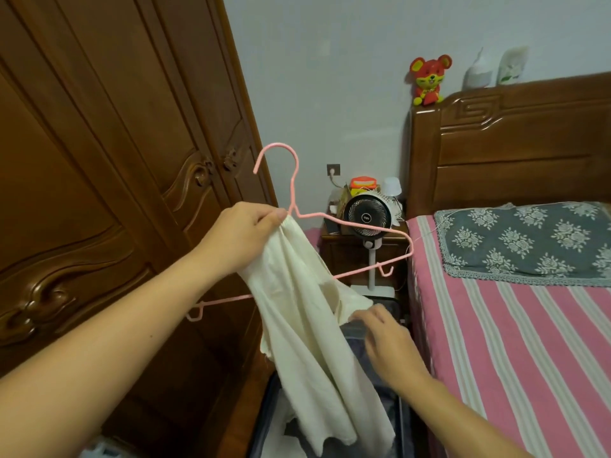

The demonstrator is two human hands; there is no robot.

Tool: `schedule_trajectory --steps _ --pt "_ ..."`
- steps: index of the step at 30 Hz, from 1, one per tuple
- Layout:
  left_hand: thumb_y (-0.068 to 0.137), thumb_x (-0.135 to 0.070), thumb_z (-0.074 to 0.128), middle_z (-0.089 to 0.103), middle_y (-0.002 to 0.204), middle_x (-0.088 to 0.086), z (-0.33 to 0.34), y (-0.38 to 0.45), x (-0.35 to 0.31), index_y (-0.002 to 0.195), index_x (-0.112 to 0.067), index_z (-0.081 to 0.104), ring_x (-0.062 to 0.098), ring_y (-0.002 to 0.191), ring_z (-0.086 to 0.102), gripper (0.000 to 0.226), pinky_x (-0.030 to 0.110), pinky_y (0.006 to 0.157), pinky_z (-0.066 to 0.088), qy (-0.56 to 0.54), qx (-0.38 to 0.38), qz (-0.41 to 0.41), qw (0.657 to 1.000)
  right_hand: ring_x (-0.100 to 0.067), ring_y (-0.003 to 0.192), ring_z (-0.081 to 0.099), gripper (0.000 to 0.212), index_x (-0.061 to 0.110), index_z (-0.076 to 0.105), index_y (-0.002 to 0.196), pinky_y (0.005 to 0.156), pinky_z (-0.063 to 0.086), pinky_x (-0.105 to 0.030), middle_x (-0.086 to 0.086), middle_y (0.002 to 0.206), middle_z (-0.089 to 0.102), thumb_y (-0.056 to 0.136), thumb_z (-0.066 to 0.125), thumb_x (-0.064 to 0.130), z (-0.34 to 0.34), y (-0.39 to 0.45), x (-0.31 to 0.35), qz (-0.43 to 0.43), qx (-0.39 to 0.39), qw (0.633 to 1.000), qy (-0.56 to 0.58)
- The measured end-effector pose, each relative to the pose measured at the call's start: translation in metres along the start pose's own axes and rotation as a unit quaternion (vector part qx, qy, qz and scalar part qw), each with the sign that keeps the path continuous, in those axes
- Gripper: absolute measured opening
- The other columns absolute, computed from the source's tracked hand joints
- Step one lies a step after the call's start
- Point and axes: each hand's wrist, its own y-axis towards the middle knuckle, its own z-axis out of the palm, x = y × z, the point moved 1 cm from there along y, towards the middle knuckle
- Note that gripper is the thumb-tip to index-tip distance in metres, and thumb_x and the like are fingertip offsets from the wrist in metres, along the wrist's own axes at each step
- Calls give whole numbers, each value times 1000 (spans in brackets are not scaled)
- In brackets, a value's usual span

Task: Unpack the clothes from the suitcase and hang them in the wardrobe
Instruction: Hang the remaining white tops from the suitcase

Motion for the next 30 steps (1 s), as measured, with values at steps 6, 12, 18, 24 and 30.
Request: schedule_trajectory --steps 6,12,18,24,30 --pt "88 -67 40 63 79 1 -1 -2 20 79 -33 55 22 79 65 38 50 88 53 -22 4 -37 999 -7 102 51 34 20 57 126 89 46 -24 8 110 54 93 63 13 -14 36 65 -41 -102 986 127" --pt "101 -52 44 70 82 8 6 -6 17 83 -22 68 21 81 65 42 41 78 53 12 -22 -34 999 -10 88 53 6 22 71 93 80 46 -30 12 90 59 93 64 22 -1 86 113 70 -178 957 220" --pt "102 -45 49 72 90 6 3 -11 35 82 -20 69 21 91 66 37 37 86 52 -5 -35 -85 996 2 78 53 7 29 56 93 66 42 -14 15 87 57 97 61 25 -6 60 103 24 -135 974 181" --pt "102 -44 51 62 71 10 6 -10 38 79 -9 66 25 72 61 45 34 71 45 -54 -62 -110 991 -1 81 49 8 18 63 88 74 38 -11 9 87 54 94 65 14 -11 71 101 -14 -153 976 156" --pt "104 -38 51 74 87 7 -1 -19 41 96 -17 76 29 87 70 34 50 88 54 -156 -26 -74 985 -6 78 57 17 38 51 101 74 46 -29 8 86 62 97 61 24 -22 37 72 -149 44 972 177"
